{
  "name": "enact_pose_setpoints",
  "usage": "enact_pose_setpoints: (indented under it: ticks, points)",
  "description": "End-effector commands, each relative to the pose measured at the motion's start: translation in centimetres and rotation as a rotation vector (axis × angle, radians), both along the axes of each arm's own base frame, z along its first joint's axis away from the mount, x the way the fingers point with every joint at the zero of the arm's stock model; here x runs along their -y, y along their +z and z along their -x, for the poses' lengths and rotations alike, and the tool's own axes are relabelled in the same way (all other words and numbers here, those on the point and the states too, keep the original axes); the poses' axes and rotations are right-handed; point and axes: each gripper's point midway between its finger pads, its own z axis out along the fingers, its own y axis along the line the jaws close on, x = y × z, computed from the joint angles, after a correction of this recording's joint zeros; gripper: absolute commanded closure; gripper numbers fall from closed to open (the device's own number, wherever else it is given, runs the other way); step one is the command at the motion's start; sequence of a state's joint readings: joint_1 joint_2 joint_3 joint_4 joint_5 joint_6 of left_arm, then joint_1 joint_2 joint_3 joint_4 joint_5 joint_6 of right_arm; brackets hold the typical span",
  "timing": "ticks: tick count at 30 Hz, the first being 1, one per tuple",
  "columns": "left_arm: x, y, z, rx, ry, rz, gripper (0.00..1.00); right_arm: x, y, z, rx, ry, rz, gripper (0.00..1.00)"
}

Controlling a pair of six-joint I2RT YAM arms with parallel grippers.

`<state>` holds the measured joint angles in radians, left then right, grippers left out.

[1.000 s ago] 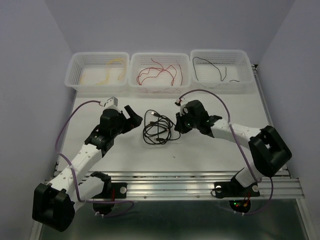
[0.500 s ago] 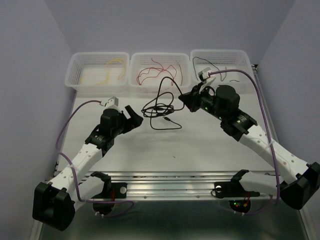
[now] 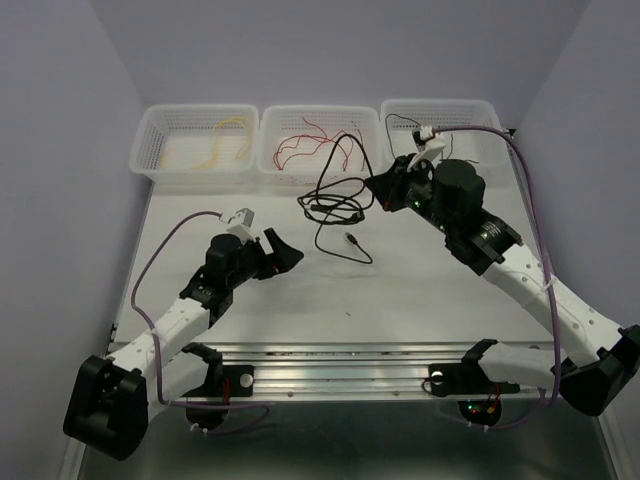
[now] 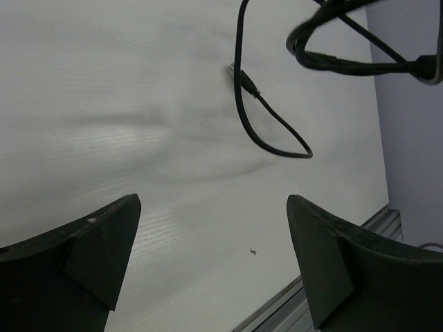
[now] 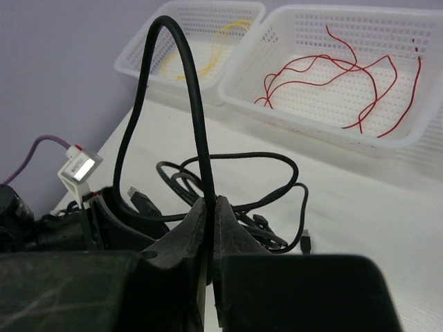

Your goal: Untangle the cables

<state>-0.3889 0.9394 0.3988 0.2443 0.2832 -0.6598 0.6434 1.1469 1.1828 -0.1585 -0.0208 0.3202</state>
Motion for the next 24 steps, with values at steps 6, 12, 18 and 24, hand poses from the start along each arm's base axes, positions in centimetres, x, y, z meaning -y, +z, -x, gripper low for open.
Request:
enact_pose_setpoints:
  ticks: [6,12,18,24]
  points:
    - [4.9,4.2,-0.5,0.152,-0.137,0.175,0.01,-0.9,5.8,0.3,0.021,0.005,-0.174,0.99]
    - [7.1,4.3,-2.6,0.154,-0.094,0.21,0.01,-2.0,6.8,0.5,0.002,0.045,-0.233,0.99]
    - [7.5,2.0,-5.2,0.12,-0.025,0.15,0.07,-2.1,9.5,0.8,0.022,0.059,-0.301,0.99]
    - [8.3,2.8,-7.1,0.153,-0.007,0.157,0.54,-2.2,10.8,1.5,0.033,0.083,-0.347,0.99]
